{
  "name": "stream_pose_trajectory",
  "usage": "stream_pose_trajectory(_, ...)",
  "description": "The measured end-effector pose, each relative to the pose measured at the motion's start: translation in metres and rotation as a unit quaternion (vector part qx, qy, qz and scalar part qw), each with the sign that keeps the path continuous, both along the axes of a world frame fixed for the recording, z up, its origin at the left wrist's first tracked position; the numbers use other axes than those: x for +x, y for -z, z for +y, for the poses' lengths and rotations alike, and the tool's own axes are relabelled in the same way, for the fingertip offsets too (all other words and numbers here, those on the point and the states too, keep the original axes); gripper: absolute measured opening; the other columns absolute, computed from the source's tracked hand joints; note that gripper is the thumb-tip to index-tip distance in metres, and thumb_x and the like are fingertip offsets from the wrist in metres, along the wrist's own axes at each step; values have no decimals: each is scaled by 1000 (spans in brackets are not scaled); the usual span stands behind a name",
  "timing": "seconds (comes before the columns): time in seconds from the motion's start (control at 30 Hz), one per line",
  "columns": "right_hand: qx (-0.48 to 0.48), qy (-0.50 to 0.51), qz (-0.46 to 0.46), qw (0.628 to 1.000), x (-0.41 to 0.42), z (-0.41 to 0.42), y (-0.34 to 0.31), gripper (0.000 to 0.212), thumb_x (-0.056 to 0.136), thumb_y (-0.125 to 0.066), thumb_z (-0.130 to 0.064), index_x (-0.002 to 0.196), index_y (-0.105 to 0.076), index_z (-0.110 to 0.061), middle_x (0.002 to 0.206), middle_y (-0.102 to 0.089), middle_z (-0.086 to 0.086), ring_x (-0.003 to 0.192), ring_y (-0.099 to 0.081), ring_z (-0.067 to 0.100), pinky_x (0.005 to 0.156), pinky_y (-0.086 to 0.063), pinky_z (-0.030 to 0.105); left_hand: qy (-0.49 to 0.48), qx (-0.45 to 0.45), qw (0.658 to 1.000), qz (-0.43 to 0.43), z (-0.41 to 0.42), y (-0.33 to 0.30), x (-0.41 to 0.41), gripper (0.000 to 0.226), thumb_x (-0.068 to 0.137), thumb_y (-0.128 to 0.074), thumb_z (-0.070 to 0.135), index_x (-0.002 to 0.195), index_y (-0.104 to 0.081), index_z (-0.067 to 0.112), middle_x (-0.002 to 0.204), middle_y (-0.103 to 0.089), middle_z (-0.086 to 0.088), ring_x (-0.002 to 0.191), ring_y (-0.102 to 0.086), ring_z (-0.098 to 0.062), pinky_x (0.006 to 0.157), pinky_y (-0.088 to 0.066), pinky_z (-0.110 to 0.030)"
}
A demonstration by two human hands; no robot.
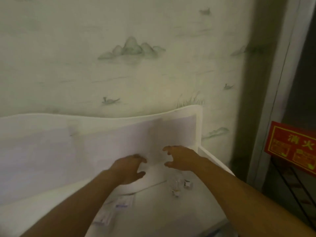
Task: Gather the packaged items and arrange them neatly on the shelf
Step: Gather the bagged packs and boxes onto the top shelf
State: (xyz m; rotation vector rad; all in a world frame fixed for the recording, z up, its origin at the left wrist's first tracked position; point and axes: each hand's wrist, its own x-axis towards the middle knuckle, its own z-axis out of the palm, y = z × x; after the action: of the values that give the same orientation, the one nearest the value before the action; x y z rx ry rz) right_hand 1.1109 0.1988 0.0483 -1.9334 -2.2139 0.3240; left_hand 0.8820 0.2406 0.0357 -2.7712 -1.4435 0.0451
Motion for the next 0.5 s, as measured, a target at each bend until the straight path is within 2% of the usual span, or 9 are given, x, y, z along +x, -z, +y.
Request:
stream_pose_trajectory(0.2, 49, -125, -7, 991, -119, 23, -37, 60, 91, -59, -45, 145, -40, -26, 150, -43, 3, 138, -39, 25, 113, -34, 41, -80, 53, 995, 37, -41, -61, -130, 45, 94, -47, 46, 138, -41, 40, 147, -38, 17, 133, -42, -10, 105, -39, -29)
stream_pose_trajectory(0.3, 59, -179, -22, 982, -180, 17, -50, 57, 93, -58, -44, 144, -43, -24, 151, -41, 2, 140, -35, 24, 115, -30, 41, -129, 68, 988, 52, -68, -77, -199, 46, 94, -47, 47, 139, -39, 39, 146, -41, 13, 130, -44, -12, 104, -39, -28)
stream_pose_trajectory(0.5, 92, -237, -14, 967, -304, -16, -68, 51, 90, -61, -45, 136, -53, -26, 143, -51, 1, 132, -45, 23, 110, -37, 41, -171, 94, 976, 92, -133, -93, -315, 48, 94, -47, 50, 139, -37, 39, 147, -40, 14, 132, -40, -10, 105, -34, -26)
